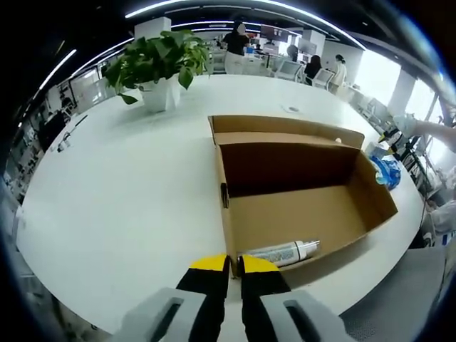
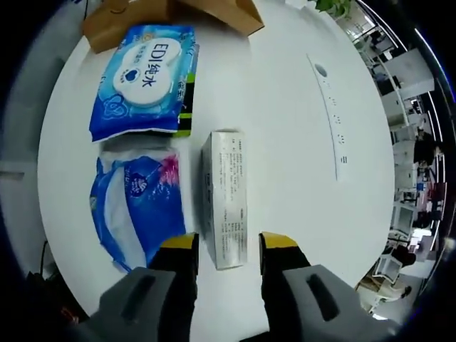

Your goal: Operate the shoe box by opening the lid, removing the specified soft item, and placing it in the target area until the item is outside and the box remains undamaged.

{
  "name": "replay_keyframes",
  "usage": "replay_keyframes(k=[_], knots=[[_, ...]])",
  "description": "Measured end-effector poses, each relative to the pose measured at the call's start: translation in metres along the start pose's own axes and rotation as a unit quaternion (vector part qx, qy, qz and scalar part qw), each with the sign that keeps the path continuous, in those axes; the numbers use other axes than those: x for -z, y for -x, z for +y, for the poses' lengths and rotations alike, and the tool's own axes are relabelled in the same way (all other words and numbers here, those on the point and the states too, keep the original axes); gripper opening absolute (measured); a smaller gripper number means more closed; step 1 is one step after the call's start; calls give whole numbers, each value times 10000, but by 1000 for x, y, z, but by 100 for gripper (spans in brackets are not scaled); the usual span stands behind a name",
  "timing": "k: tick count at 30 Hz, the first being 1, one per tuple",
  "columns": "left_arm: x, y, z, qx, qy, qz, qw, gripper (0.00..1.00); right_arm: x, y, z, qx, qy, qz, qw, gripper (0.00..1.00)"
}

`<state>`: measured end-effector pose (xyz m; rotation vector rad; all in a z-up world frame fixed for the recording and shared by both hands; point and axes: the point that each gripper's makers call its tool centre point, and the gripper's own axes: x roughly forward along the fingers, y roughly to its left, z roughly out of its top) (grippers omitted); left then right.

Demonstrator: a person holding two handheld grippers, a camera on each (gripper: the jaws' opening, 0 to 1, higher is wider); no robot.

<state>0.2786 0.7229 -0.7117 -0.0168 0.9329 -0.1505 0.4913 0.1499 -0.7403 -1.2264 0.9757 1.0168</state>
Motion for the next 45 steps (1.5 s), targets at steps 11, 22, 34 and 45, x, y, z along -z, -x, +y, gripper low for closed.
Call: replay_keyframes(k=[11, 22, 34, 45], knots=[[-20, 8, -14, 160, -414, -146, 9989, 22, 1, 27, 0, 466, -773, -323, 9954, 53], [-37, 13, -24, 471, -1212, -44, 9915, 30, -11, 69, 22, 810, -1786, -1056, 9749, 73], [-50, 9, -38, 955, -2202, 156, 9706, 40, -28, 110, 68, 930, -2568, -1756, 9458, 91], [-34, -4, -62, 1679, -3348, 747, 9242, 47, -53, 140, 119, 780, -3124, -2513, 9128, 96]])
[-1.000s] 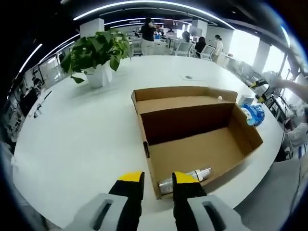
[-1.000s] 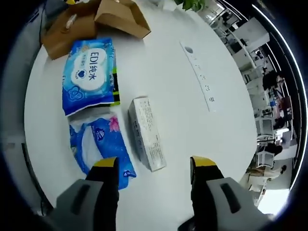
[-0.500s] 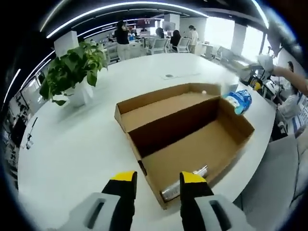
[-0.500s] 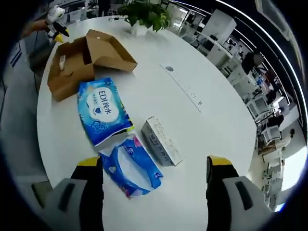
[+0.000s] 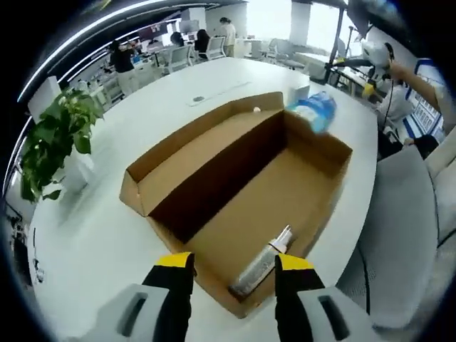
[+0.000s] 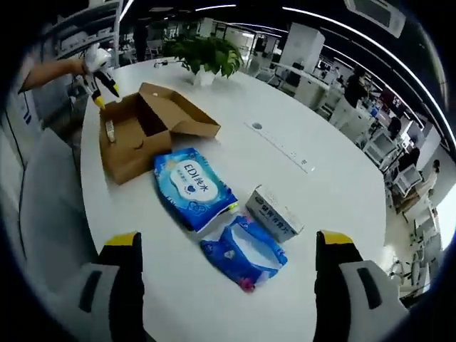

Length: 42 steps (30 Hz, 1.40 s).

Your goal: Operate the shoe box by opening the lid, removing the specified soft item, and placing it in the target area until the item is outside and the box remains undamaged.

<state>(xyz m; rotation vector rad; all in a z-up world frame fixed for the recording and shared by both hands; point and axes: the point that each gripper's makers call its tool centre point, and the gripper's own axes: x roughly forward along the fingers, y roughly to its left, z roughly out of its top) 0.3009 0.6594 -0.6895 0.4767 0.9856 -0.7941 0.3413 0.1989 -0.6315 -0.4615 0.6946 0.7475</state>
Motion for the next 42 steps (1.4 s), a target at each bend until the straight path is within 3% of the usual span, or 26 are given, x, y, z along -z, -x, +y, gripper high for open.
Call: replay_keyframes(k=[7, 13, 18, 20, 22, 24, 31, 37, 42], knots=[[-4, -14, -4, 438, -678, 318, 9962, 49, 0, 16, 30, -99, -383, -360, 9986, 96], [-4, -26, -4, 770, -1157, 694, 9879, 54, 4, 27, 47, -161, -540, -467, 9973, 96], [-6, -33, -5, 1008, -1468, 834, 9805, 56, 4, 37, 57, -154, -783, -705, 9943, 96], [-3, -37, -7, 1183, -1596, 957, 9754, 56, 8, 39, 63, -157, -805, -680, 9943, 96], [4, -39, -13, 1469, -1809, 1133, 9658, 57, 12, 40, 67, -168, -801, -640, 9946, 96], [6, -44, -11, 1464, -1871, 1199, 9639, 56, 16, 42, 69, -177, -834, -588, 9946, 96], [12, -54, -19, 1817, -2402, 1456, 9424, 55, 21, 46, 72, -86, -1003, -633, 9929, 96], [18, -62, -22, 1944, -2644, 1625, 9305, 53, 24, 50, 71, 30, -1136, -725, 9909, 96], [22, -69, -25, 1959, -2717, 1669, 9274, 51, 27, 49, 73, 58, -1221, -750, 9897, 96]])
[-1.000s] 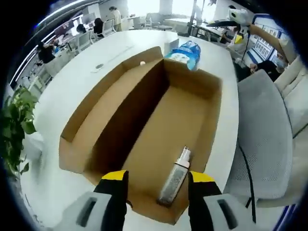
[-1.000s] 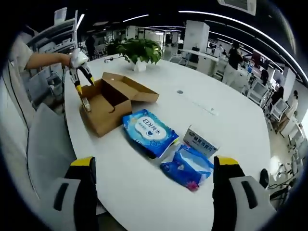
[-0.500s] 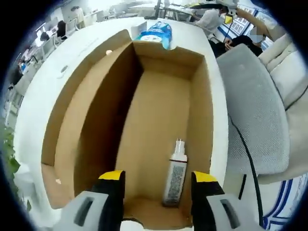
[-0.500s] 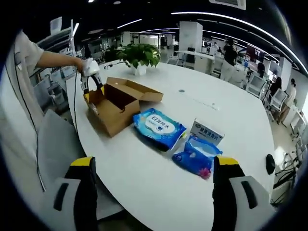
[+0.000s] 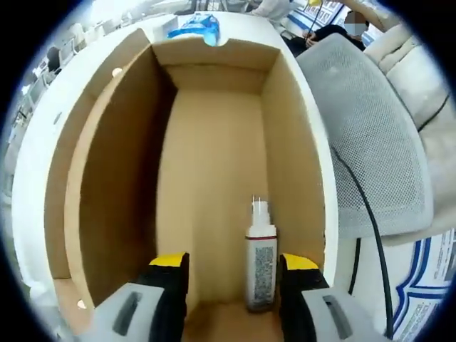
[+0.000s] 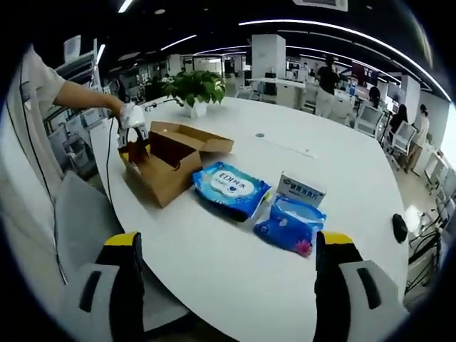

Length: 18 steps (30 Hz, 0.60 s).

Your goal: Operate the shoe box by opening the lid, removing the specified soft item, and placing it in the target area until the item is outside and the box remains undamaged.

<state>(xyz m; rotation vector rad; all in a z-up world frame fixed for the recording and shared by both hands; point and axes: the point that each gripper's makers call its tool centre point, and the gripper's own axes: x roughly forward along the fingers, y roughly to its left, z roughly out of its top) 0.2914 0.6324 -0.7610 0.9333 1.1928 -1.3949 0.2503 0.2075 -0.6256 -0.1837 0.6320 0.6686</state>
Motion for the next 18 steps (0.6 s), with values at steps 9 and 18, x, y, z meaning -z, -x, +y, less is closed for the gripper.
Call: replay_keyframes(k=[9, 18], knots=[[0, -14, 2, -124, -42, 33, 9999, 49, -1, -2, 3, -31, 7, -22, 10000, 96], [1, -21, -4, -138, -77, 7, 9999, 33, 1, -5, 7, -45, 27, 10, 10000, 96]])
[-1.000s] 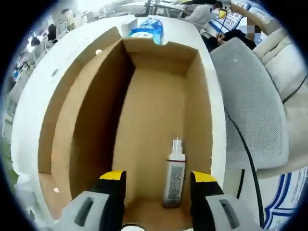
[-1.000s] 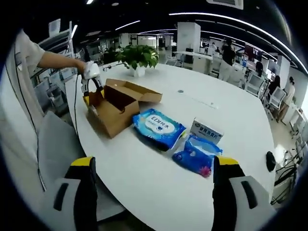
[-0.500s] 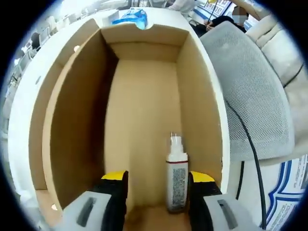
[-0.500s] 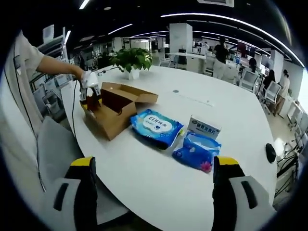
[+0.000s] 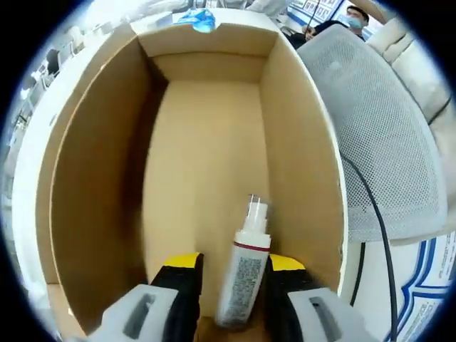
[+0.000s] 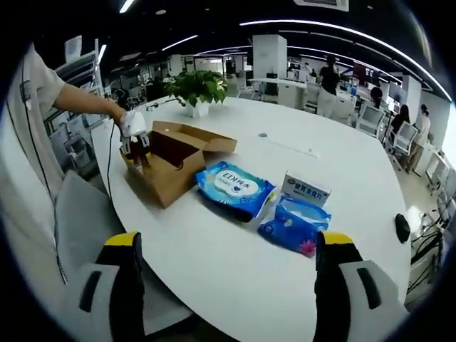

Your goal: Operate the shoe box by opening the lid, removing the specified soft item, and placing it in the target area until the item is outside and the box remains undamaged.

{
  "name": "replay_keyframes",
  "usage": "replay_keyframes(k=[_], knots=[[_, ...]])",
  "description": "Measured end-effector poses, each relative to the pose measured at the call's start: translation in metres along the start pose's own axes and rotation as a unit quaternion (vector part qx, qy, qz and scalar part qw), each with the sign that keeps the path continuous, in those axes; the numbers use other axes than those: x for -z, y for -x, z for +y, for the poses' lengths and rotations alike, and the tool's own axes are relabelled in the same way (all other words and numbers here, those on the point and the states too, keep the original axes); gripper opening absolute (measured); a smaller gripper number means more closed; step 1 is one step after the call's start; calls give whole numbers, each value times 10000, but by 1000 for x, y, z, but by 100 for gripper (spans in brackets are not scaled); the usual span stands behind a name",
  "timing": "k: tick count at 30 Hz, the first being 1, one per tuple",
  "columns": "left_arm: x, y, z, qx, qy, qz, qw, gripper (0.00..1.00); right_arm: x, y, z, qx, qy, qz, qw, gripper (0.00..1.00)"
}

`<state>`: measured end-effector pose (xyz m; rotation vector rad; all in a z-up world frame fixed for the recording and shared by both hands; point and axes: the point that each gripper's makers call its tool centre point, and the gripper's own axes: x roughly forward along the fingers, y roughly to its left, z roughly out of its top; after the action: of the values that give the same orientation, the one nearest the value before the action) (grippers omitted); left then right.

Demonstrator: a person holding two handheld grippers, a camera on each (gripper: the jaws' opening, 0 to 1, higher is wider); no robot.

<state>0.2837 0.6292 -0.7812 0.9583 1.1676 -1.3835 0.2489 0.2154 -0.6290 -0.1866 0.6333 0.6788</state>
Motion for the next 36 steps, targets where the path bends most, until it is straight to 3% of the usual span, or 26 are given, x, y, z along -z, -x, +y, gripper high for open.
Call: replay_keyframes(k=[4, 6, 12, 15, 21, 31, 36], knots=[[2, -2, 0, -91, -117, 41, 9999, 24, 0, -1, 3, -25, 1, -7, 10000, 96], [1, -2, 1, -151, 24, 19, 9999, 22, 0, -1, 4, -34, 4, -10, 10000, 96], [0, -2, 2, -242, 157, 22, 9996, 20, -1, -3, 7, -81, 28, -33, 10000, 96], [0, -1, 5, -342, 494, 42, 9982, 20, -3, -2, 9, -99, 50, -76, 9999, 96], [3, 5, 9, -472, 665, 13, 9967, 19, -7, -2, 13, -161, 100, -160, 9997, 96], [-10, 20, 5, -607, 734, -286, 9950, 19, -21, -8, 26, -342, 381, -376, 9980, 96], [-24, 32, 5, -754, 645, -478, 9939, 19, -32, -13, 36, -482, 506, -554, 9960, 96]])
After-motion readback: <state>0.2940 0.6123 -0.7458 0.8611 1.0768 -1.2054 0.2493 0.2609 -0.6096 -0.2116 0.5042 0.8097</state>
